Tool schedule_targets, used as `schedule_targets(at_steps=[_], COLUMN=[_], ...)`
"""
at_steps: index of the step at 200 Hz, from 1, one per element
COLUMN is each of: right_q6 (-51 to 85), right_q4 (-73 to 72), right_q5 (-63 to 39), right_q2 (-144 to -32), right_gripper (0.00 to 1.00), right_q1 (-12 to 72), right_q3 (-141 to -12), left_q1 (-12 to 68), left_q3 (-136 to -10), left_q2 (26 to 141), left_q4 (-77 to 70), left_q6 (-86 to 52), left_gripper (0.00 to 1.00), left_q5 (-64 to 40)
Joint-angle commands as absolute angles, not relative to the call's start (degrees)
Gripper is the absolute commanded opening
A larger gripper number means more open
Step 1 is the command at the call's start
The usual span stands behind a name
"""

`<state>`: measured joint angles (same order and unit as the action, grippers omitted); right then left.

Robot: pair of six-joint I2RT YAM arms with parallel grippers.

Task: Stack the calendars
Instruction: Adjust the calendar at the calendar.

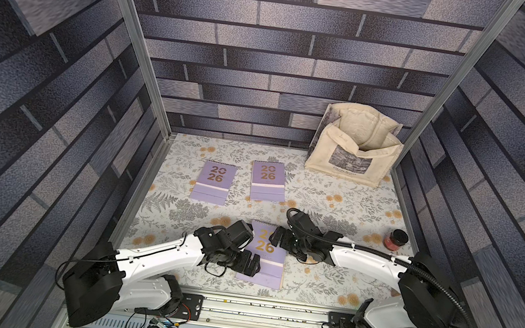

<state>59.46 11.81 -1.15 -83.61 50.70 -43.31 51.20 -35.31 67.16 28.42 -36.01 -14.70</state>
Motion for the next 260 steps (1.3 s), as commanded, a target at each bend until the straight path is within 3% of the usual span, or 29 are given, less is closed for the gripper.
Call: schedule_targets(at_steps=[1,260], right_q6=[58.8,57.8], right_q4=[14.1,12.2], right_q5=[0.3,-1.4], right_q2=[-82.5,-86.3], right_gripper=[1.0,1.0], right_q1=[50.4,50.4], right_q3=[-43.0,-46.7], left_q1=[51.9,55.7], left_q3=[-36.6,-40.3], left_q2=[67.8,73.1], left_q4=[31.2,30.3], left_q6=[-35.1,-36.0], left_gripper=[1.0,1.0], left_q5=[-14.9,-14.1])
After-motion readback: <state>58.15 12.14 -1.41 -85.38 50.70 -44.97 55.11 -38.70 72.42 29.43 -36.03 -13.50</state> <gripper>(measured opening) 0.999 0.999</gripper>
